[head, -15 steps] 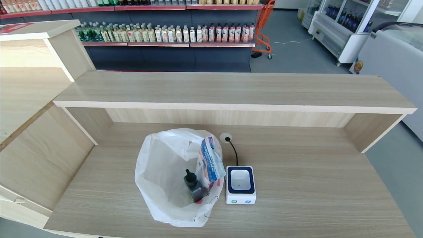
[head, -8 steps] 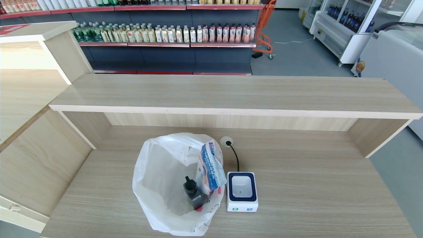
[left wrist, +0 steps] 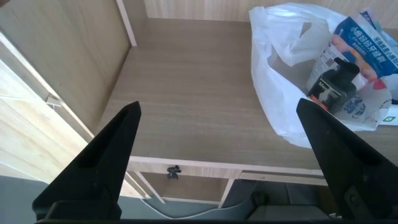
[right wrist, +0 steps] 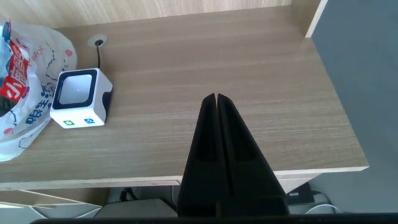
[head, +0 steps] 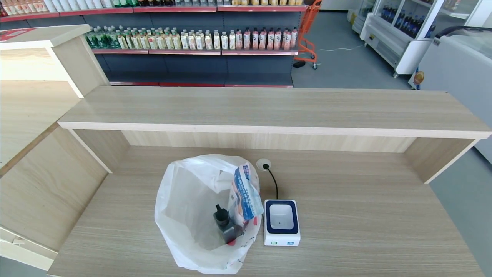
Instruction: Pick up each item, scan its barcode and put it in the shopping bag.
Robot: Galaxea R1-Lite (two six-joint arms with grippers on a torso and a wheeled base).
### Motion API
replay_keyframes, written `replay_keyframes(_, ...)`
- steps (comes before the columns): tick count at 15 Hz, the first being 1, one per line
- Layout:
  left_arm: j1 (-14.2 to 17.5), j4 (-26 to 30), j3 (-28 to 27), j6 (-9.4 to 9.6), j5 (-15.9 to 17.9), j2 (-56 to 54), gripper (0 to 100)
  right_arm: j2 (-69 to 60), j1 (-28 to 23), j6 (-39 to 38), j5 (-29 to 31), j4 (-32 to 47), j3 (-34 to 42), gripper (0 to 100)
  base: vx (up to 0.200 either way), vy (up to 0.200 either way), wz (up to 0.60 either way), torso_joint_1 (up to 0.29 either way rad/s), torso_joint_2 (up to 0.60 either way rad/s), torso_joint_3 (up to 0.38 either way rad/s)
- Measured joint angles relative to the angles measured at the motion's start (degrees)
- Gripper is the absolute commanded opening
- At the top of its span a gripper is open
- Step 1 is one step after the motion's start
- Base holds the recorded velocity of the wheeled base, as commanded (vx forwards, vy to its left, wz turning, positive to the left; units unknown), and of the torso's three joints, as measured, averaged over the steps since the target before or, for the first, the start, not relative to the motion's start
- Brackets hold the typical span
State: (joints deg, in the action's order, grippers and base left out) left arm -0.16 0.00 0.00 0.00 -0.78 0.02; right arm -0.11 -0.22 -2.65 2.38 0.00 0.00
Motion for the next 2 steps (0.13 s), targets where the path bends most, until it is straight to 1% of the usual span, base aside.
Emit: replay_keyframes(2,0.00,0.00,0.00,0.00,0.02,0.00,100,0.00,0.00,0.20,0.00,0.00,0.00,0,0.000,0.000,0.00,0.000,0.00,0.000)
